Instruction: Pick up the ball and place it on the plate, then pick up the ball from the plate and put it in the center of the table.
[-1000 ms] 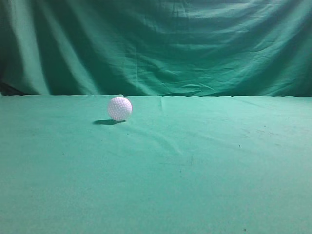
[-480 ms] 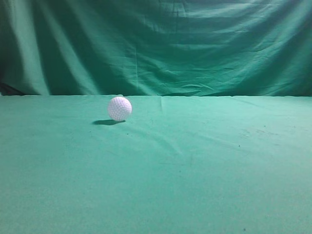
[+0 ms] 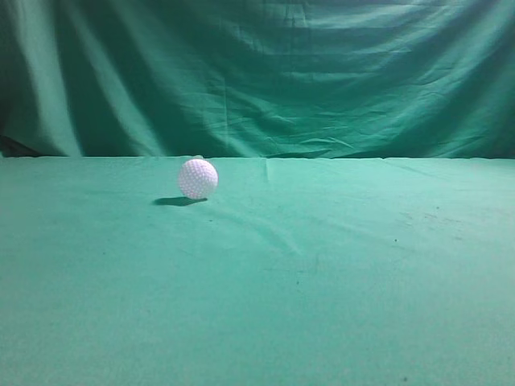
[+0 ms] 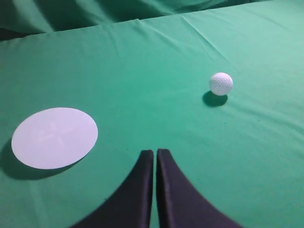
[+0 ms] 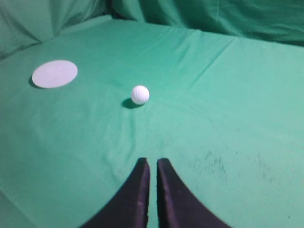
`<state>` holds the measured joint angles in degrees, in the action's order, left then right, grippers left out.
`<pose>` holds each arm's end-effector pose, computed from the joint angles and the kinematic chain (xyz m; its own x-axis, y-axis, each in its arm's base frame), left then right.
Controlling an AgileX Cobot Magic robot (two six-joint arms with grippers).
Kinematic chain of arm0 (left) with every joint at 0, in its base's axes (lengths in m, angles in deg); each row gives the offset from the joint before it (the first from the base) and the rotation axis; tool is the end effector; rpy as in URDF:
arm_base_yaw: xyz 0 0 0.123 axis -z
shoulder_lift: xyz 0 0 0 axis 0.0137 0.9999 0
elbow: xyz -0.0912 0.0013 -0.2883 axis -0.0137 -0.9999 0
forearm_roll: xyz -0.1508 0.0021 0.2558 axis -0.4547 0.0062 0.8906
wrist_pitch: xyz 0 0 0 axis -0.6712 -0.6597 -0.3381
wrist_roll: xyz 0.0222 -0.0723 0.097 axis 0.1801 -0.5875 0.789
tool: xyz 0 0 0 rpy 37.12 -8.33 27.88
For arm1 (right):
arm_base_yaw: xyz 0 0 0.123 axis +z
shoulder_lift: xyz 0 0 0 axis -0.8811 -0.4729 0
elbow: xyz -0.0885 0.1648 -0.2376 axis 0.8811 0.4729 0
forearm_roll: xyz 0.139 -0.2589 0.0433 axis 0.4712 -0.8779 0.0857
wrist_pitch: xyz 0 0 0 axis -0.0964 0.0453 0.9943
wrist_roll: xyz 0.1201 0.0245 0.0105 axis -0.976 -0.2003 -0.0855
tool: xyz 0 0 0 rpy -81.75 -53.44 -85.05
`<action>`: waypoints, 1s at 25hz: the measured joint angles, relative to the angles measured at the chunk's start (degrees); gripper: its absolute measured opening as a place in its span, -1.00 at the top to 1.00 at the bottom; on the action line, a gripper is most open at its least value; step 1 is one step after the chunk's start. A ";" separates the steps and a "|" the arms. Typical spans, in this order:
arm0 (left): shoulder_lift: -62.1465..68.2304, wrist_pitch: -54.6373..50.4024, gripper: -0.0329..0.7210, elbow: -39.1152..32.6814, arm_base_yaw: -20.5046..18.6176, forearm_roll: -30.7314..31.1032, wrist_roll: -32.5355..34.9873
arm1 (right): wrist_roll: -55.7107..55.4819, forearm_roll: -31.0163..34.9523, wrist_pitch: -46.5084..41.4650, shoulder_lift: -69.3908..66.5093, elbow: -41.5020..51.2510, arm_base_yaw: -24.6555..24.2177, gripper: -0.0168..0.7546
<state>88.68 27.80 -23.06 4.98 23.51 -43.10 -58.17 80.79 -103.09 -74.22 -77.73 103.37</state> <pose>0.1165 -0.0326 0.2177 -0.2665 0.1057 -0.9580 0.2823 0.9589 0.0272 0.0978 0.0788 0.2545 -0.3094 -0.1984 -0.9300 -0.6127 0.7895 0.0354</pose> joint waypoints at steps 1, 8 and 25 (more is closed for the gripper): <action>0.00 1.19 0.91 -0.28 0.00 -0.11 0.00 | -0.10 0.00 0.45 0.00 0.90 0.00 0.83; 0.00 3.51 0.91 -0.67 0.00 -0.22 0.00 | -0.37 -0.90 5.31 0.00 7.09 0.00 0.83; 0.00 3.64 0.91 -0.67 0.00 -0.41 0.00 | 1.11 -9.25 4.84 0.00 13.97 0.00 0.83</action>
<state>88.68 31.45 -23.72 4.98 23.10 -43.10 -57.06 71.54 -98.25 -74.22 -63.75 103.37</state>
